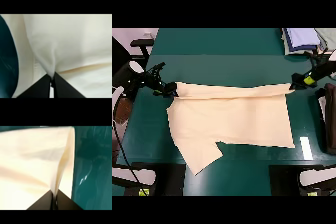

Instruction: Fold the shirts.

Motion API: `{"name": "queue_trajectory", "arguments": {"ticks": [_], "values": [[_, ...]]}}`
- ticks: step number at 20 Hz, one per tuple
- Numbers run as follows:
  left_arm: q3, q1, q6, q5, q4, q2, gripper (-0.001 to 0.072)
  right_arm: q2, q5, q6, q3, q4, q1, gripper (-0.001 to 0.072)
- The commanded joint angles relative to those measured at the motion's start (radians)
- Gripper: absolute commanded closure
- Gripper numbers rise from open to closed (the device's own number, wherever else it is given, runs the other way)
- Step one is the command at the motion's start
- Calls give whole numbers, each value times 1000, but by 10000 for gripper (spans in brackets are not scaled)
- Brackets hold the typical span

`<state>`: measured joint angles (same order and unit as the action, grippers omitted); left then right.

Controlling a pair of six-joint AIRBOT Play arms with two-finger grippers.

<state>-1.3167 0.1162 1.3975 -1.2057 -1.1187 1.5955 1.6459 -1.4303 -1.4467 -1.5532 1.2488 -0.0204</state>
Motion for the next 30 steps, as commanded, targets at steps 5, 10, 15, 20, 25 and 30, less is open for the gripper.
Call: {"name": "queue_trajectory", "arguments": {"ticks": [5,10,15,20,25,30], "values": [[28,0,39,-62,-42,-102,231,-78,-13,0,145,-57,-2,267],[386,0,75,-92,-133,-469,231,-227,-34,0,145,-50,0,267],[785,0,180,-144,-109,-790,230,-332,-9,0,145,-50,0,268],[932,0,200,-131,-5,-865,230,-345,-12,0,145,-51,0,268],[992,0,199,-20,82,-865,231,-345,-20,0,145,-51,0,268],[1046,0,182,38,144,-865,232,-345,-22,0,145,-50,0,268]]}}
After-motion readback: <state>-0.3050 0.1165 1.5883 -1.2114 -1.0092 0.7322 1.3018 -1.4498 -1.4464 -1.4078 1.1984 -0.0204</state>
